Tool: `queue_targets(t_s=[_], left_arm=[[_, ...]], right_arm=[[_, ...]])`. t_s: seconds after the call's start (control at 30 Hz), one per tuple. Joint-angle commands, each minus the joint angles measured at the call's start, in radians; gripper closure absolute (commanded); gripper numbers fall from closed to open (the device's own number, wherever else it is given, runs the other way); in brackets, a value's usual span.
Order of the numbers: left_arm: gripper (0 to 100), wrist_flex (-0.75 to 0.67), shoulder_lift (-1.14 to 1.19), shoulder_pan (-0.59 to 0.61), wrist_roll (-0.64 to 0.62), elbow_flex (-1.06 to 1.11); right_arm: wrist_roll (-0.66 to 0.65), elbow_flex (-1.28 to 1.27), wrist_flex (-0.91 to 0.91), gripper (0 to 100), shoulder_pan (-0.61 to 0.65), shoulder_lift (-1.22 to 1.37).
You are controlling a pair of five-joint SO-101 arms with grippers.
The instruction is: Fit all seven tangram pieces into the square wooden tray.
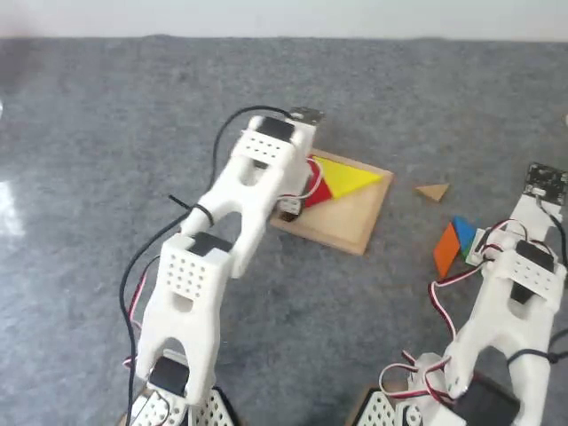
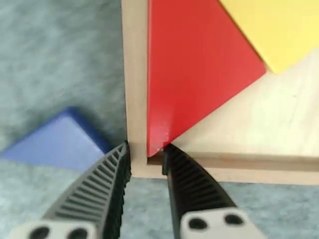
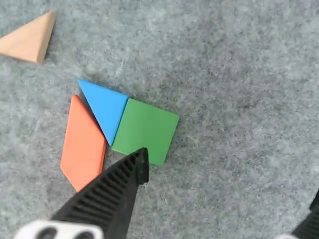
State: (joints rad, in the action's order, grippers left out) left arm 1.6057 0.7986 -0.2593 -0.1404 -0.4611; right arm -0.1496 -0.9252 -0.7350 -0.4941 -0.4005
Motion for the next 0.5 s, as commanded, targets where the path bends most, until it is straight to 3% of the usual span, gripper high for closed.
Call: queue_targets(t_s=[0.0,0.13,0.33,0.47], left_arm=[[99,0.031,-0.023,0.074,-0.04,0.071],[99,-0.061,-0.173,0.075,-0.052,0.274],[99,-0.361,-0.644,-0.012,-0.092,0.753],[99,-0.453,-0.686,-0.015,-0.092,0.839]], right_arm=[[0.0,0.012,0.016,51.1,0.013,-0.004],[0.0,0.012,0.016,51.1,0.015,-0.002],[0.0,0.008,0.007,51.1,0.056,-0.002],[0.0,0.0,0.005,51.1,0.056,-0.002]])
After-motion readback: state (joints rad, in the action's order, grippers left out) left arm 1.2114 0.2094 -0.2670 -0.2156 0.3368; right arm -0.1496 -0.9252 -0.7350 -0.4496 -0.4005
